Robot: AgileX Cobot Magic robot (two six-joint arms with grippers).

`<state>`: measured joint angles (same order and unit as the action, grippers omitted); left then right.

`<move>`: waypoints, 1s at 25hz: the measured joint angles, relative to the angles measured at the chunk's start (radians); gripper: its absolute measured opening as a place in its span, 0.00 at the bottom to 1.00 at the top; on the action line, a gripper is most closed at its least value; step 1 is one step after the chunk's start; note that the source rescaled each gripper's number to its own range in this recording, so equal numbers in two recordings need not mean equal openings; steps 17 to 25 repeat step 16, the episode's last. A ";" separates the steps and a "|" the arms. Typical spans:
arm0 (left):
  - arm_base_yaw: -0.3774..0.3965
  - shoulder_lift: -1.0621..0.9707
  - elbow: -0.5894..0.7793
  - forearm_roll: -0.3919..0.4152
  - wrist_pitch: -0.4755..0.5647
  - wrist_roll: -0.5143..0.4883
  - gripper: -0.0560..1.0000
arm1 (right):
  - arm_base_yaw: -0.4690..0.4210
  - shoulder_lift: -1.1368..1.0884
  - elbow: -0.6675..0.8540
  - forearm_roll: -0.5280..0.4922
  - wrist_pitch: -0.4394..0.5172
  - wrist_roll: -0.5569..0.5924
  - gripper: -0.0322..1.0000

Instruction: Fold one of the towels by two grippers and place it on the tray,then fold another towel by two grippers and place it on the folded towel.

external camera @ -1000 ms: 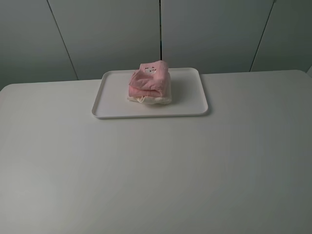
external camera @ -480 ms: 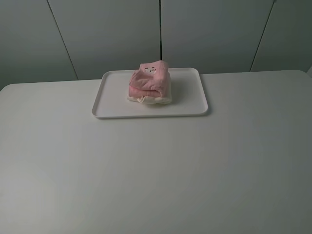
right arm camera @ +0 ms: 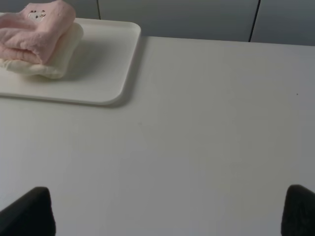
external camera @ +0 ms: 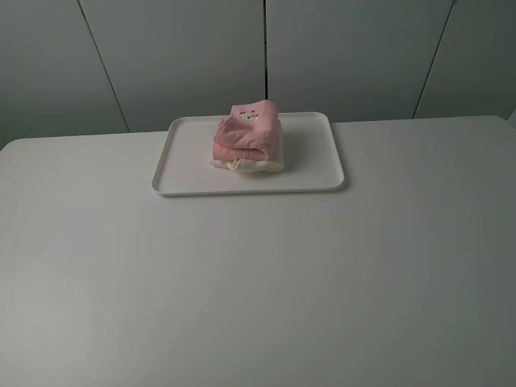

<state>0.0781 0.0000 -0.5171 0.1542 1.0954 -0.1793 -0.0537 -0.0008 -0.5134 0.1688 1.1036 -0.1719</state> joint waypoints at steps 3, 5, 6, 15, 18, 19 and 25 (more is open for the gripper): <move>0.000 0.000 0.000 0.000 0.000 0.000 0.98 | 0.000 0.000 0.000 0.000 0.000 0.000 1.00; 0.000 0.000 0.000 0.000 0.000 0.000 0.98 | 0.000 0.000 0.000 0.000 0.000 0.000 1.00; 0.000 0.000 0.000 0.000 0.000 0.000 0.98 | 0.000 0.000 0.000 0.000 0.000 0.000 1.00; 0.000 0.000 0.000 0.000 0.000 0.000 0.98 | 0.000 0.000 0.000 0.000 0.000 0.000 1.00; 0.000 0.000 0.000 0.000 0.000 0.000 0.98 | 0.000 0.000 0.000 0.000 0.000 0.000 1.00; 0.000 0.000 0.000 0.000 0.000 0.000 0.98 | 0.000 0.000 0.000 0.000 0.000 0.000 1.00; 0.000 0.000 0.000 0.000 0.000 0.000 0.98 | 0.000 0.000 0.000 0.000 0.000 0.000 1.00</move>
